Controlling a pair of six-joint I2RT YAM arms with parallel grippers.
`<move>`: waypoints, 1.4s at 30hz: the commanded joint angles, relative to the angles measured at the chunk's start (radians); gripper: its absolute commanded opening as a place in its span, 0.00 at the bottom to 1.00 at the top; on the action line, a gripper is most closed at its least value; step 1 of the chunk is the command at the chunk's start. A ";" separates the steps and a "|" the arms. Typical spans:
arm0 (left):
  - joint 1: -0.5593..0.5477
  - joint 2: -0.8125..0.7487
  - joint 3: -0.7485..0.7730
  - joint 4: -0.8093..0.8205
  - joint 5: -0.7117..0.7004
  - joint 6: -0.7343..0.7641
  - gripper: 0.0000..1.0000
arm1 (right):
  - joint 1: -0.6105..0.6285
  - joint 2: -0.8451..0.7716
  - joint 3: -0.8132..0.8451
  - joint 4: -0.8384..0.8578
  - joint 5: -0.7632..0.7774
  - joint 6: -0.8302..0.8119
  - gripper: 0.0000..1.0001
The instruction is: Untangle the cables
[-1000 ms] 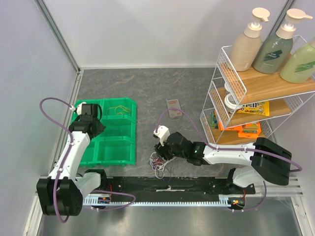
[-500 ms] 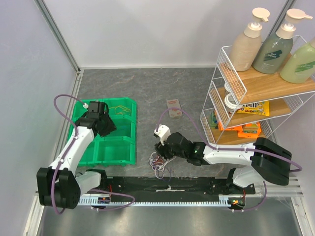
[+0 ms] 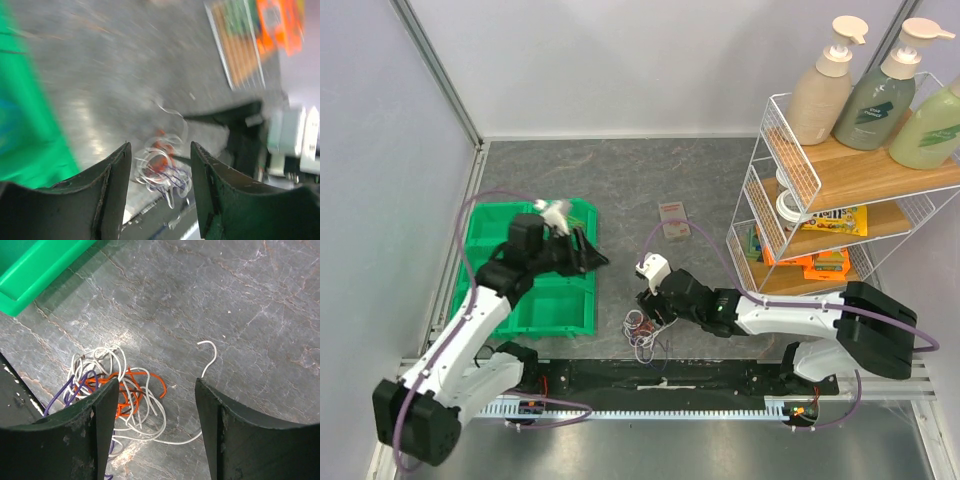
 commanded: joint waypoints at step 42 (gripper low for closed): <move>-0.684 0.182 -0.113 0.089 -0.225 -0.283 0.20 | 0.001 -0.261 -0.116 -0.094 0.043 0.033 0.72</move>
